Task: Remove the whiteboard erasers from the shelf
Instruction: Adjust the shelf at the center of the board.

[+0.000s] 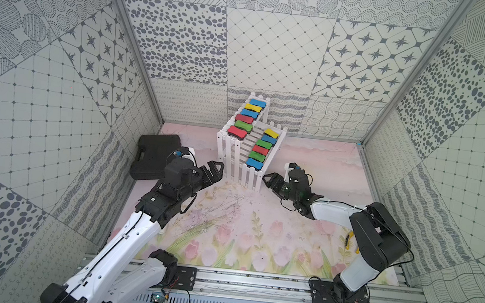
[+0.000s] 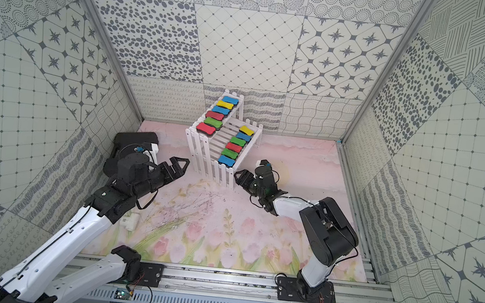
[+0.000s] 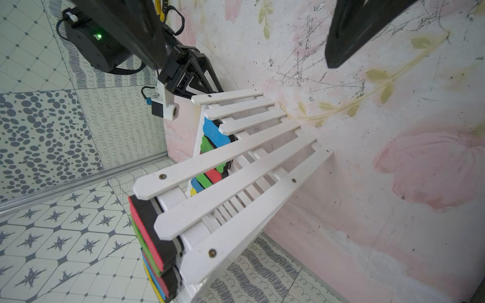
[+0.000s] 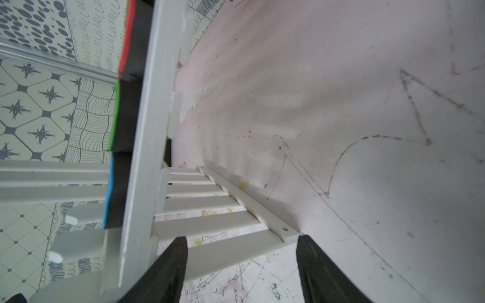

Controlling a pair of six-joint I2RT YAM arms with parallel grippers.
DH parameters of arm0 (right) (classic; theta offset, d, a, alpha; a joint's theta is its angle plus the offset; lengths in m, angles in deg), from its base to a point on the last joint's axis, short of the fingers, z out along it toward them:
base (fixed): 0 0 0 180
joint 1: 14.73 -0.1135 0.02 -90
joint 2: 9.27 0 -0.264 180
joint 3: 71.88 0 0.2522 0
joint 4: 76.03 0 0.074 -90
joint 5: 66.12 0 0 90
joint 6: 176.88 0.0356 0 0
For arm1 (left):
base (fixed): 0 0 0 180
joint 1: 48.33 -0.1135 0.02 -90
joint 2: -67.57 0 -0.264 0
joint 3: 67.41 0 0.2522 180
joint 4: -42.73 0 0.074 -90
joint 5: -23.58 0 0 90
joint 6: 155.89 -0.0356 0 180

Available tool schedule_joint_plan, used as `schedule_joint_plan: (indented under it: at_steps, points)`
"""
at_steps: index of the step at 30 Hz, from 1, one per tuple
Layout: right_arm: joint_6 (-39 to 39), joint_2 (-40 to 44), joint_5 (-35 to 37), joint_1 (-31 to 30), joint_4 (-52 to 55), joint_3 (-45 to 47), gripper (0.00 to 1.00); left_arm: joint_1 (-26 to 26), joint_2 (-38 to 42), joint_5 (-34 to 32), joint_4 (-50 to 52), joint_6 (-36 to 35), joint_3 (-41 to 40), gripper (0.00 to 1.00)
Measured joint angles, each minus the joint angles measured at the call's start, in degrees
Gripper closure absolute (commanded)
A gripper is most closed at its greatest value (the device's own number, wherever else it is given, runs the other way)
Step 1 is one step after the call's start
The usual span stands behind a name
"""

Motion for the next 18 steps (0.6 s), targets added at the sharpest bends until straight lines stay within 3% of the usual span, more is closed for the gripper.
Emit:
schedule_joint_plan:
  at_steps: [6,18]
  points:
    - [-1.99,-1.16,0.44,-4.09,2.32,-3.87,0.28,3.50,0.00,-1.70,1.16,-1.27,-0.07,0.09]
    - [-8.57,0.39,5.33,-7.39,11.65,-6.45,0.26,22.67,-6.99,-17.59,3.78,-4.70,2.82,0.14]
